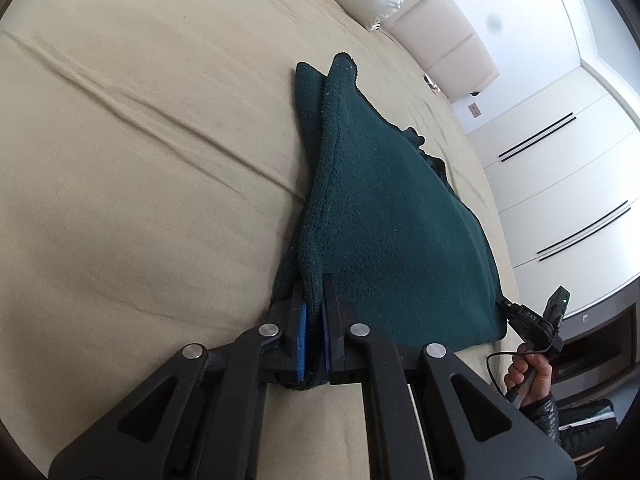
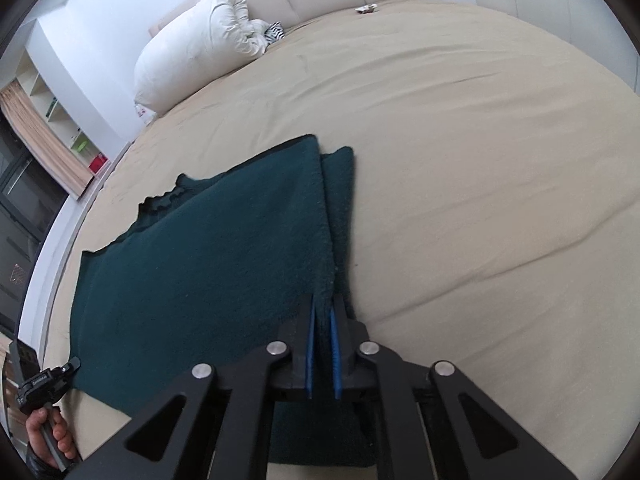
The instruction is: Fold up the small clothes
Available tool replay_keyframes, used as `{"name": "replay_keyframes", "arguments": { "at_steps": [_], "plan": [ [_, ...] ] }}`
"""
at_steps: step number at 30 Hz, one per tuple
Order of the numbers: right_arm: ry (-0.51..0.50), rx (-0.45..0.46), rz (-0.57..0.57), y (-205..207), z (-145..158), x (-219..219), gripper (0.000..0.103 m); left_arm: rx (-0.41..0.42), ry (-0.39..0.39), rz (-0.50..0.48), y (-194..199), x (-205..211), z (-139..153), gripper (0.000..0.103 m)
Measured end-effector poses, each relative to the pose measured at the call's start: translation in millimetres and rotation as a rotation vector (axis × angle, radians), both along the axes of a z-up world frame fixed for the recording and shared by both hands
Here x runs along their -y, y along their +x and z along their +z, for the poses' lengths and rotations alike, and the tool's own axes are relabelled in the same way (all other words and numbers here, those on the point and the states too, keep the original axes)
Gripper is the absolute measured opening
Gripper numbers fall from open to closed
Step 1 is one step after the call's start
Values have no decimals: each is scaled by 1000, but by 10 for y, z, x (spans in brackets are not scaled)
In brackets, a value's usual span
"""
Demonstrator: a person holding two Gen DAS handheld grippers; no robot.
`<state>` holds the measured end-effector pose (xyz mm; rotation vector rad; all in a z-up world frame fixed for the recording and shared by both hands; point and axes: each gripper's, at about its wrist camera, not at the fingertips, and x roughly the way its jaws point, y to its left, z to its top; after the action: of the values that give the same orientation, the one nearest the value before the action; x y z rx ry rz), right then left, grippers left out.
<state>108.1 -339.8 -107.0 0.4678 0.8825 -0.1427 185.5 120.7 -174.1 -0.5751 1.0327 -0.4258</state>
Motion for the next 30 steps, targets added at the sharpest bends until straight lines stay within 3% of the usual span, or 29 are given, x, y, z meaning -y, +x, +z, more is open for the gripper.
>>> {"name": "replay_keyframes", "arguments": {
  "at_steps": [5,12,14,15,17,25,30],
  "plan": [
    [30,22,-68,-74,-43,104,7,11,32,-8,-10,28,20,5],
    [39,11,-31,-70,-7,74,9,1,14,-6,-24,-11,42,5],
    [36,24,-33,-95,85,85,19,1,29,-6,-28,-5,95,6],
    [15,42,-41,-115,142,90,32,6,39,-5,-33,-3,129,6],
    [-17,75,-59,-132,234,103,46,21,59,0,-44,-3,214,6],
    [-8,148,-6,-2,482,-2,46,114,113,51,-81,-67,604,7],
    [103,180,120,160,453,-459,46,186,177,-25,82,296,882,7]
  ]
}}
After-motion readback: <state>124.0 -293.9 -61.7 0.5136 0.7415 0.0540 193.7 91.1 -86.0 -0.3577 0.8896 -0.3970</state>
